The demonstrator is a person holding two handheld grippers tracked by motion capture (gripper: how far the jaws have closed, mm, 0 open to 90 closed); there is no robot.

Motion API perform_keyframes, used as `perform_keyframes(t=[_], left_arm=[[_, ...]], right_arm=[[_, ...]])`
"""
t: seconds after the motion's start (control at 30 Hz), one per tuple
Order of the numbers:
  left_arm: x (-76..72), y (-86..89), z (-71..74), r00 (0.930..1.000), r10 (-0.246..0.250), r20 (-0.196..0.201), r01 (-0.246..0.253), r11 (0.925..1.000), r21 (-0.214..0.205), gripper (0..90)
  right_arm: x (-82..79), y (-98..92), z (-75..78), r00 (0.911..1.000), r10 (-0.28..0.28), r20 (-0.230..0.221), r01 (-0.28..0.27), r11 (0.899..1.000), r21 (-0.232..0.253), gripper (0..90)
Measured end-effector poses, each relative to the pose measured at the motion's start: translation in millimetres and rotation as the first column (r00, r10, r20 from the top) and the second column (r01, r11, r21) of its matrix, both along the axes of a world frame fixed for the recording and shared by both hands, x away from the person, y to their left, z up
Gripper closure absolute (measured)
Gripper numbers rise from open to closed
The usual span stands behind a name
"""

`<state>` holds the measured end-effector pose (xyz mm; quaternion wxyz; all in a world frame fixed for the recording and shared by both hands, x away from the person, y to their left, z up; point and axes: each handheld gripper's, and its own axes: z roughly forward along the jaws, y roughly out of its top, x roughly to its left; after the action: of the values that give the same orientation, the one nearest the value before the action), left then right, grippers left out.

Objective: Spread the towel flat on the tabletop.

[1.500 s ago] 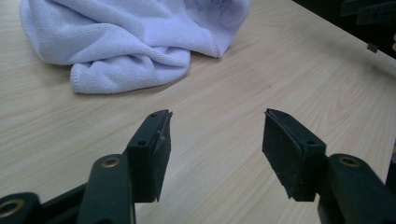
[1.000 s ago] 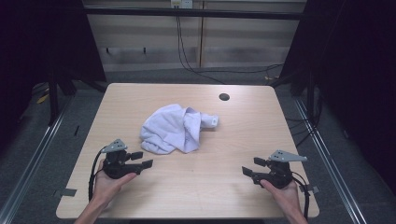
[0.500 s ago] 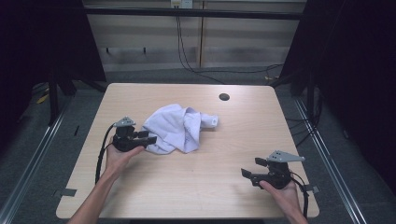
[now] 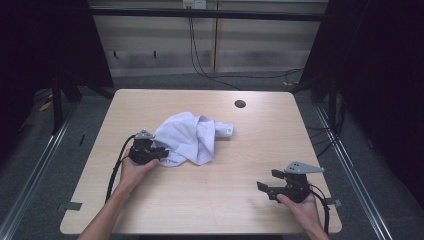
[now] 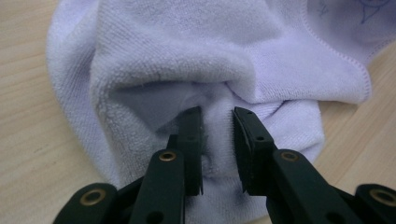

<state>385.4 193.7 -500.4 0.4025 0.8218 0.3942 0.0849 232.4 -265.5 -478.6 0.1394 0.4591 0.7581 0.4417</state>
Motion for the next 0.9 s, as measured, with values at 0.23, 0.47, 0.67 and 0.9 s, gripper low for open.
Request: perform_keyframes(t=[0.23,0.47,0.67,0.9], left_arm=[[-22.0,-0.1,1.0,0.9973,-0.071,-0.017,0.071,0.9974,-0.008,74.1],[-43.6,5.2,0.6,0.9899,-0.133,-0.049,0.131,0.9904,-0.044,74.3],[-84.6,-0.2,4.0,0.9726,-0.205,-0.110,0.197,0.9773,-0.078,74.1],[-119.4,-7.7,10.5,0.9502,-0.284,-0.127,0.278,0.9583,-0.066,67.6]], right_arm=[[-1.2,2.9,-1.2,0.9990,0.032,-0.031,-0.032,0.999,0.005,21.2],[-1.8,5.7,-1.7,0.9968,0.067,-0.043,-0.066,0.998,0.015,26.9],[-1.7,9.2,-0.6,0.9943,0.098,-0.042,-0.098,0.995,0.022,34.3],[-0.9,16.4,3.4,0.9900,0.137,-0.036,-0.135,0.990,0.030,37.1]])
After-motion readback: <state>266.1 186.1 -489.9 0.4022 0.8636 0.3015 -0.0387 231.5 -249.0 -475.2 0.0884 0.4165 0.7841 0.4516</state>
